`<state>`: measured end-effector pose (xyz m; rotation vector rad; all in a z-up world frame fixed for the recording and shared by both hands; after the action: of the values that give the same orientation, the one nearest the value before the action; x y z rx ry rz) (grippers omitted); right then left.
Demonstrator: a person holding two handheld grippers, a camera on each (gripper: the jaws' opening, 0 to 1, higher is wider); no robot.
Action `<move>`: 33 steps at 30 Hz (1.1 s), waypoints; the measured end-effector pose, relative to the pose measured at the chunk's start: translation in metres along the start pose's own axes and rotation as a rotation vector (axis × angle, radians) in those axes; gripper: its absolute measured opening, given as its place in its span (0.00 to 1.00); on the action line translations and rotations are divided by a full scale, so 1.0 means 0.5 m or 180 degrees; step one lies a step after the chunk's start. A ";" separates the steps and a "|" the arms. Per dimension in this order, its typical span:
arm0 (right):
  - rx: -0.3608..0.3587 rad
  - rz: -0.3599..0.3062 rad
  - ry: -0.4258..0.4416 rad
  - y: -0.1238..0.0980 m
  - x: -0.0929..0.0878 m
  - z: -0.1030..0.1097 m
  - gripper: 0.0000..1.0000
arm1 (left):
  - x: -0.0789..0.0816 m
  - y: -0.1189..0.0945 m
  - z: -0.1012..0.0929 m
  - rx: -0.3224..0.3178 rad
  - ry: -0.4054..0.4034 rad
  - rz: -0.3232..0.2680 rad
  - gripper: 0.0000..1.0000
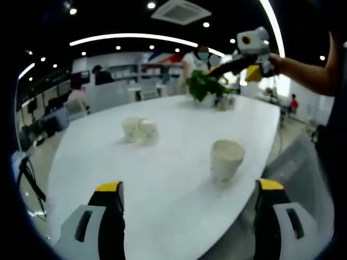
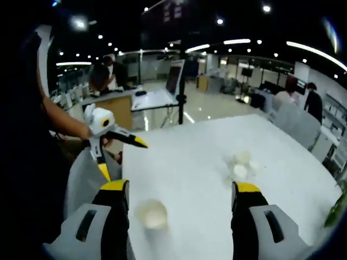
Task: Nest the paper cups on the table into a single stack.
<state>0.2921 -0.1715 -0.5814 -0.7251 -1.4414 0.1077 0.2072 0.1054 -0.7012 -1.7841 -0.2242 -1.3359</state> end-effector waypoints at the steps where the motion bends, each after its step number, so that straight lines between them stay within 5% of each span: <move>1: -0.0002 -0.0123 0.0048 -0.007 -0.001 0.002 0.78 | 0.001 0.000 0.000 0.0001 0.0003 -0.0002 0.99; 5: -0.0125 -0.0480 0.0417 -0.039 -0.028 0.002 0.89 | 0.003 0.001 0.001 0.0009 0.0006 -0.0027 0.99; 9: -0.0331 -0.0537 0.0440 -0.058 -0.074 0.007 1.00 | 0.004 0.000 0.002 0.0019 -0.0023 -0.0037 0.99; 25: -0.0821 -0.0585 0.0605 -0.083 -0.202 -0.006 1.00 | 0.006 -0.008 0.032 0.0149 -0.0157 -0.0180 0.99; 33: -0.1067 -0.0577 0.0689 -0.085 -0.249 0.001 1.00 | 0.009 -0.004 0.021 0.0208 0.0095 -0.0186 0.99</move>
<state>0.2562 -0.2649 -0.6667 -0.8455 -1.3227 -0.3507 0.2150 0.1127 -0.6966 -1.7137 -0.3023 -1.3801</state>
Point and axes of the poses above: the point that each gripper's makers call its tool centre point, and the gripper's own axes: y roughly forward along the fingers, z roughly to its left, x roughly out of its top, the point moved 8 cm from there along -y, roughly backward along the fingers, and after that the axes turned 7 degrees about z, right-handed, at the moved point
